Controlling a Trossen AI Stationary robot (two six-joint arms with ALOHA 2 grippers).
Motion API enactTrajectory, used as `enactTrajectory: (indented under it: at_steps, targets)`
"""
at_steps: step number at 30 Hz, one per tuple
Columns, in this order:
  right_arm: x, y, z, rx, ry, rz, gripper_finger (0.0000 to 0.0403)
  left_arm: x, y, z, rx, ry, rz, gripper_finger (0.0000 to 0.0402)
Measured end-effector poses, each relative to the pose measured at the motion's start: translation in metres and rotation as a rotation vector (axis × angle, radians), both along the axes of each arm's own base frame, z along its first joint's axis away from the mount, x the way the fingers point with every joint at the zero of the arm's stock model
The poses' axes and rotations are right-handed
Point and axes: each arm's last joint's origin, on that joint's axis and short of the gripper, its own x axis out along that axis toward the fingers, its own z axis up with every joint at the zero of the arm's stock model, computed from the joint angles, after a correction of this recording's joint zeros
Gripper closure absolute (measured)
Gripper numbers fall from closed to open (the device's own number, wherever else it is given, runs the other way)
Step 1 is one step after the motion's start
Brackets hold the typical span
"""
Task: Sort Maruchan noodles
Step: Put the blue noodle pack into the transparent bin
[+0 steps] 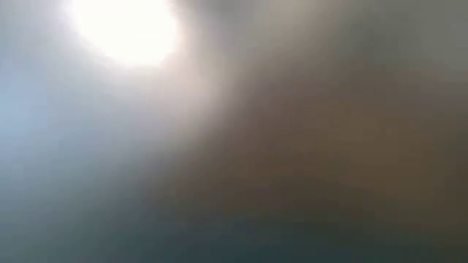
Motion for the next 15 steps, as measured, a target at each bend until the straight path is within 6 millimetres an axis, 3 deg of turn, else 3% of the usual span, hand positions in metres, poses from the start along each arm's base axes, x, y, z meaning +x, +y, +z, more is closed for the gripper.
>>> enactTrajectory:
  at_steps: [5,15]
  targets:
    - [0.002,-0.014,0.011,0.023,-0.033,-0.015,0.0264,0.006,0.0,-0.018,0.015,0.054,-0.018,0.0189]
    - [-0.023,-0.008,0.068,0.152,-0.246,-0.09,0.0264,0.03,0.009,-0.059,0.091,0.102,-0.1,0.0189]
